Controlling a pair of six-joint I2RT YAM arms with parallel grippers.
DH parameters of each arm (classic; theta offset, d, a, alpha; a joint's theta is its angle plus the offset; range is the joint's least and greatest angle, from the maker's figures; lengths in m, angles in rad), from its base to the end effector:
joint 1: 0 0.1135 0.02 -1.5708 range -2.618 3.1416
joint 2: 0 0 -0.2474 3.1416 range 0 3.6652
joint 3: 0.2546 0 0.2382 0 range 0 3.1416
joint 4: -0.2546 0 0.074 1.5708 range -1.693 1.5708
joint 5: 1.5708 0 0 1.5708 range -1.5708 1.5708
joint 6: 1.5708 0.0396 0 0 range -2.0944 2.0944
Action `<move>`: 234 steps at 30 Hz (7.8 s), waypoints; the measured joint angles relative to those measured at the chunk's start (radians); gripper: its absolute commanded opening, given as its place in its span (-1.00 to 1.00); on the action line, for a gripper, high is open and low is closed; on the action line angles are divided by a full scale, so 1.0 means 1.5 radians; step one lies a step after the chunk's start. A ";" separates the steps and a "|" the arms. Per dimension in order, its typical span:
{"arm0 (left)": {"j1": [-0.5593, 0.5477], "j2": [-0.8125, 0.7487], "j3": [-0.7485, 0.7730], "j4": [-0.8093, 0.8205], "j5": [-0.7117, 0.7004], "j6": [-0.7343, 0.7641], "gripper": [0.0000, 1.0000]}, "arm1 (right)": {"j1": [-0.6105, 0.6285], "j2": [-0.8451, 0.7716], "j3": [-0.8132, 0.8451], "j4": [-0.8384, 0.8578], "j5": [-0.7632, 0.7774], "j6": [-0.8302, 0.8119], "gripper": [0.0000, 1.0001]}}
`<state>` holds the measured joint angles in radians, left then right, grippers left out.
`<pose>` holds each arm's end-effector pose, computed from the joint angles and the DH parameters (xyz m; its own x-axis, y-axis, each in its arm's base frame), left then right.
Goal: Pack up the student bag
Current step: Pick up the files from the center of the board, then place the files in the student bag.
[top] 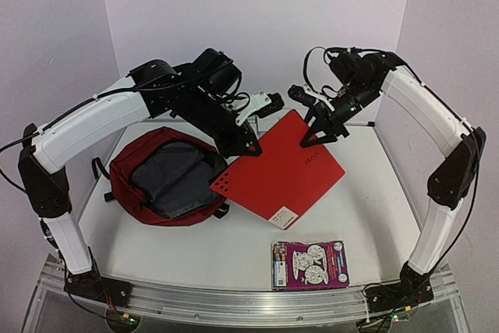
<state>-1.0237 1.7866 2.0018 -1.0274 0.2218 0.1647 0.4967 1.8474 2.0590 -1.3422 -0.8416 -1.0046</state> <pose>0.1813 -0.3144 0.3812 -0.2229 0.6735 -0.7048 0.9614 0.2715 -0.0447 0.2876 0.1895 0.3678 0.0771 -0.5978 -0.7979 -0.9914 -0.1308 0.0023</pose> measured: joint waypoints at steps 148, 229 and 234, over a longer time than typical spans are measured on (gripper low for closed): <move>0.267 0.104 -0.121 -0.126 -0.318 -0.372 0.20 | -0.250 -0.307 -0.500 0.429 -0.151 0.927 -1.00; 0.327 0.146 -0.026 -0.127 -0.114 -0.558 -0.99 | 0.053 -0.077 -0.747 1.223 0.026 1.472 -1.00; 0.327 0.146 -0.026 -0.123 -0.122 -0.562 -0.99 | 0.043 -0.043 -0.731 1.231 -0.029 1.513 -1.00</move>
<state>-0.5331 2.0052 1.9629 -1.2118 0.0387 -0.6780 0.5610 1.7823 0.9627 0.5036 -0.8848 1.2652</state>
